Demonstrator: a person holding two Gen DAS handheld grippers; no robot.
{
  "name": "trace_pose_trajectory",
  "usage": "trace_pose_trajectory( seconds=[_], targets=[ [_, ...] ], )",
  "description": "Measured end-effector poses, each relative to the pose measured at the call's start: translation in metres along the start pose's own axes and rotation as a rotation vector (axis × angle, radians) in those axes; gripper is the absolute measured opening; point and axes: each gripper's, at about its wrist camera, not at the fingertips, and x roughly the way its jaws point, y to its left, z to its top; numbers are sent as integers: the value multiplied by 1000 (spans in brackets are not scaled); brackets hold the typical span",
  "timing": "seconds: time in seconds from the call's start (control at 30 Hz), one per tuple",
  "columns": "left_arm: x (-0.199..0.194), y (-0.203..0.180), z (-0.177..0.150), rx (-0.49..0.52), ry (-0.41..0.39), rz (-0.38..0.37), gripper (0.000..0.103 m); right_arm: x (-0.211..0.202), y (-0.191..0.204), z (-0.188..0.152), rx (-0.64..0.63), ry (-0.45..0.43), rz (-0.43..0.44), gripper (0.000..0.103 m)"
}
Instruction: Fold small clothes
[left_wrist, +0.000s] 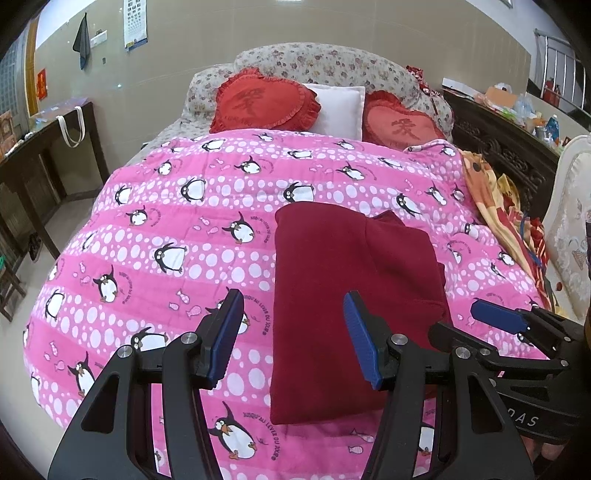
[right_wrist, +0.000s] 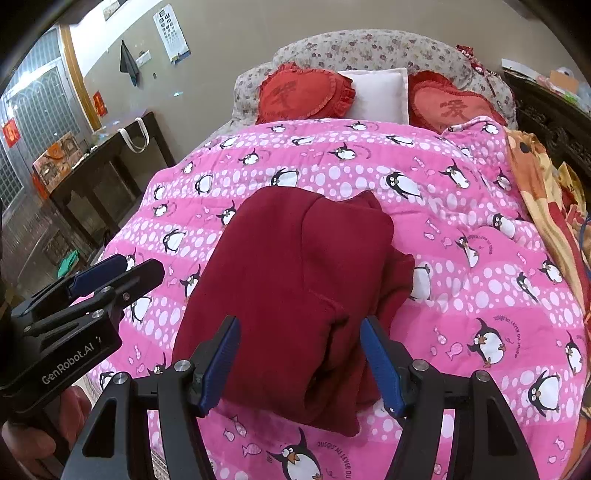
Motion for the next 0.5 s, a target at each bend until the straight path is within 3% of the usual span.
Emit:
trace_pose_trajectory(
  seconds=[0.5],
  targets=[
    [22,26,1,-61,26,8,56,15,-9,-2,20,32,-6,65]
  ],
)
